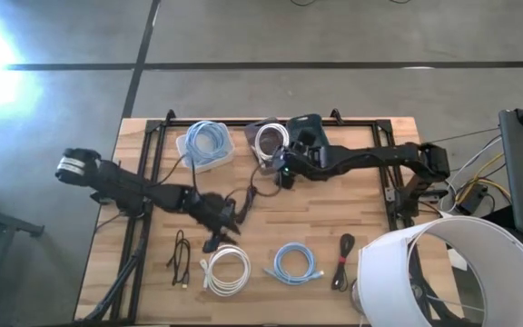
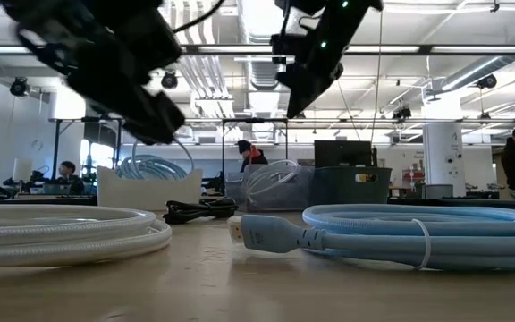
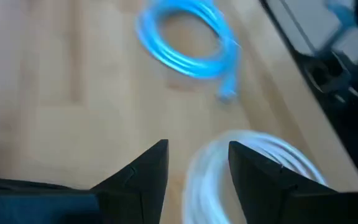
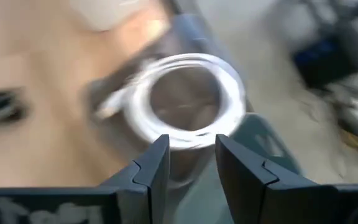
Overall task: Pick & Place USB Port
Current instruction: Put the white USB cable into the black transparent bin
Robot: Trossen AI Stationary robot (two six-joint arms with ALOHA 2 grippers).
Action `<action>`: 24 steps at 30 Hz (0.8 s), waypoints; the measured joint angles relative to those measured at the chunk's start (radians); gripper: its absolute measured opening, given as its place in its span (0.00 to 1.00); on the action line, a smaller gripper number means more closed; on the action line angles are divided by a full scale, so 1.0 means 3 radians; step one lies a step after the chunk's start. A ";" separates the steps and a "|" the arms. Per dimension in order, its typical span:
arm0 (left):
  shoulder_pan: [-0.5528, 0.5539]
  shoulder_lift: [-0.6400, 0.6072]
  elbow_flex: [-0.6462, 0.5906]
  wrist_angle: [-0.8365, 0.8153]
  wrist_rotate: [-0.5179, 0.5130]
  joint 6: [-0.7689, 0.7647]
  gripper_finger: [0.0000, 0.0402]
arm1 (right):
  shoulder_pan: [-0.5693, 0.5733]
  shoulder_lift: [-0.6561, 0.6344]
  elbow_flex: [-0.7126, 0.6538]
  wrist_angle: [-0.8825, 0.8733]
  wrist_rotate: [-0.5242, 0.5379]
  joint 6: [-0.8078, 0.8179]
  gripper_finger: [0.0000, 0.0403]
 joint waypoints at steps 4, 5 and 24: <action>-0.0405 0.0000 -0.0006 0.0006 -0.0458 -0.0122 0.43 | 0.0086 -0.0147 -0.0137 -0.0006 -0.0477 -0.0133 0.31; -0.0502 0.0000 -0.0005 -0.0003 -0.0641 -0.0120 0.43 | 0.0095 -0.0189 -0.0190 0.0006 -0.0637 -0.0135 0.31; -0.0820 0.0575 -0.0012 -0.0122 -0.0984 -0.0627 0.43 | 0.0488 -0.0508 -0.1539 0.2030 -0.2022 0.0043 0.31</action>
